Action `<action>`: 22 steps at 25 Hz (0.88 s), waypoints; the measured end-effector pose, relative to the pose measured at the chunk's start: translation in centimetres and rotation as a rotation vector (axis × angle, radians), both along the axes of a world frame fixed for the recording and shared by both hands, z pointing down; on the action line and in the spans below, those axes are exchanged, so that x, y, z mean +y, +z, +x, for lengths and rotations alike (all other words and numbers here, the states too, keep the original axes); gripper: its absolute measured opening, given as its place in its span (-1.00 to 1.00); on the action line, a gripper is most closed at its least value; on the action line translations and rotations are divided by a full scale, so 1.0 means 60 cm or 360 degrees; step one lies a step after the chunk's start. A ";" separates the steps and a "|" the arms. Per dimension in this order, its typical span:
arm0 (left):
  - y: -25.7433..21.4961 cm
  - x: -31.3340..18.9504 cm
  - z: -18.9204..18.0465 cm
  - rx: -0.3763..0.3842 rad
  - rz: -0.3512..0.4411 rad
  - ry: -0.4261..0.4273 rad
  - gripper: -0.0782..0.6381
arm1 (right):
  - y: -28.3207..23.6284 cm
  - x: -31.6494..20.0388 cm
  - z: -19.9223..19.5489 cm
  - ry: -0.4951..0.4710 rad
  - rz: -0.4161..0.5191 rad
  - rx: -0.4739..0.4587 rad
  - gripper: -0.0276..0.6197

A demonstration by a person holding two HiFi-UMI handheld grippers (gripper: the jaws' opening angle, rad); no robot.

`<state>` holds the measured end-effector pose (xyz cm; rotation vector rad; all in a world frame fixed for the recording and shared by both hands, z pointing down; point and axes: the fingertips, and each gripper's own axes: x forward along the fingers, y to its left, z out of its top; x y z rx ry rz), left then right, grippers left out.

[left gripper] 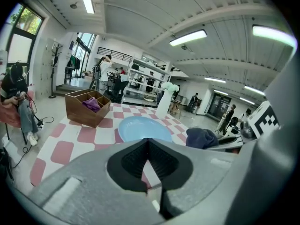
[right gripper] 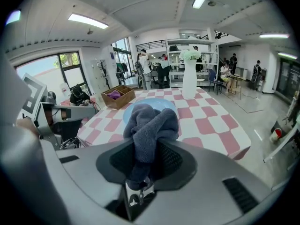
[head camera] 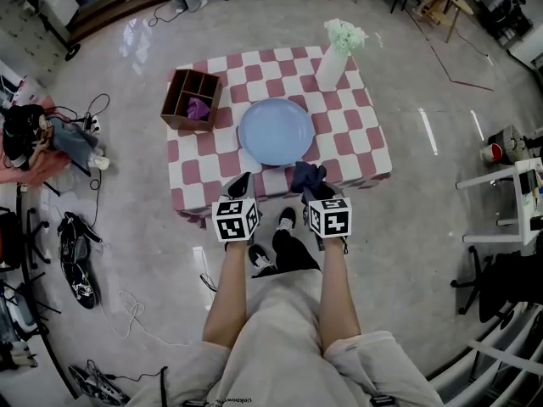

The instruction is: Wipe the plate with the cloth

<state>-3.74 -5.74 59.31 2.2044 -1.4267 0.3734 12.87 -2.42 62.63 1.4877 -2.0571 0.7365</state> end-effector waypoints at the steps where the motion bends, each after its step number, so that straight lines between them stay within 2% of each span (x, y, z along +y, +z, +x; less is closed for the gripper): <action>1: 0.000 0.007 0.005 0.0004 -0.0002 0.0011 -0.76 | -0.001 0.006 -0.003 -0.0003 0.0005 0.0000 -0.57; 5: -0.005 0.030 0.028 0.0036 -0.0010 0.0089 -0.76 | -0.008 0.019 -0.012 -0.0022 0.0009 0.0003 -0.57; 10: -0.013 0.040 0.026 -0.0067 -0.0010 0.0180 -0.76 | -0.022 0.021 -0.013 -0.0019 0.0025 0.0030 -0.57; 22: -0.005 0.043 0.017 -0.0070 -0.0033 0.0175 -0.76 | -0.014 0.027 -0.022 -0.0036 0.0031 0.0086 -0.59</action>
